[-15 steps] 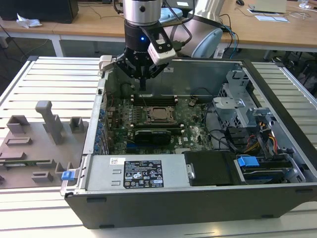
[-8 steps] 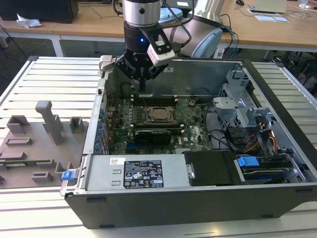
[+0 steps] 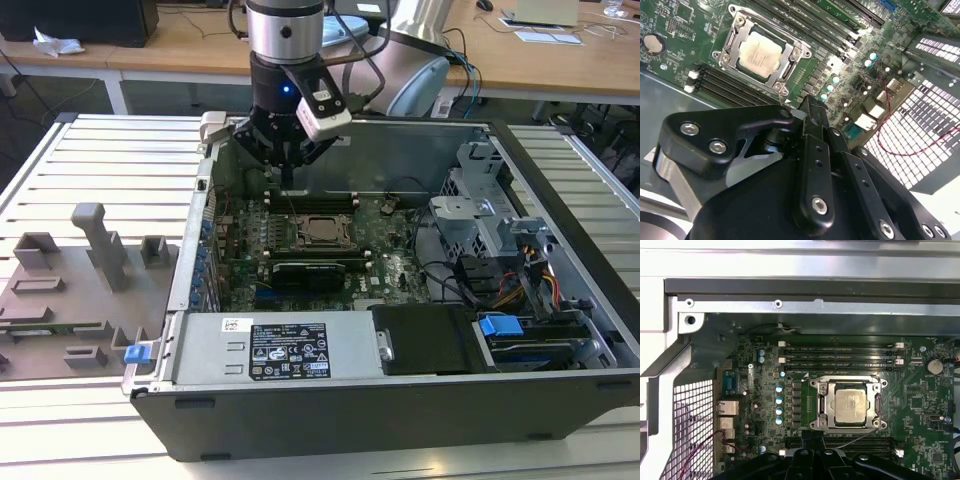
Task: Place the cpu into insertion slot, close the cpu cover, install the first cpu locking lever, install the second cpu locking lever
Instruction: 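Install the first cpu locking lever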
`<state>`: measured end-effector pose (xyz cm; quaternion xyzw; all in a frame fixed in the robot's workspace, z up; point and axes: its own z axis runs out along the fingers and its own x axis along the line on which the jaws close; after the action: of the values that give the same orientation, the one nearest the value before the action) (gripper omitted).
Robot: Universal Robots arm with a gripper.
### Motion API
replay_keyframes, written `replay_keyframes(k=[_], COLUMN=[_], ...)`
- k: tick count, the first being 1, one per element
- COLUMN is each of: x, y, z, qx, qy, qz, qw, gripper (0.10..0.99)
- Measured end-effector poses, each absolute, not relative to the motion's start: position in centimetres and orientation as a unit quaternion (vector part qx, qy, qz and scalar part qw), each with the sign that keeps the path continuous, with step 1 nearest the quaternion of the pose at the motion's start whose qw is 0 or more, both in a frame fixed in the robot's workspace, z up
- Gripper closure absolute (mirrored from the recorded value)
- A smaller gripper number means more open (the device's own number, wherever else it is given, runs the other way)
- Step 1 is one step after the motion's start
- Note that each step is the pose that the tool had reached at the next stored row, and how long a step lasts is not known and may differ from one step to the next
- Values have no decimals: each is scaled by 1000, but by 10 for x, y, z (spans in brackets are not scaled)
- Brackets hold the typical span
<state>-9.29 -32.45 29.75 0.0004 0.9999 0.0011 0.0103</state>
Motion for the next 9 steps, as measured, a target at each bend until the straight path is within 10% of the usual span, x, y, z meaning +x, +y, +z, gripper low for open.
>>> replay_keyframes(k=[9], x=[-102], y=[-321], z=[281], qx=[0], qy=[1000], qz=[1], qw=[10], gripper=[980])
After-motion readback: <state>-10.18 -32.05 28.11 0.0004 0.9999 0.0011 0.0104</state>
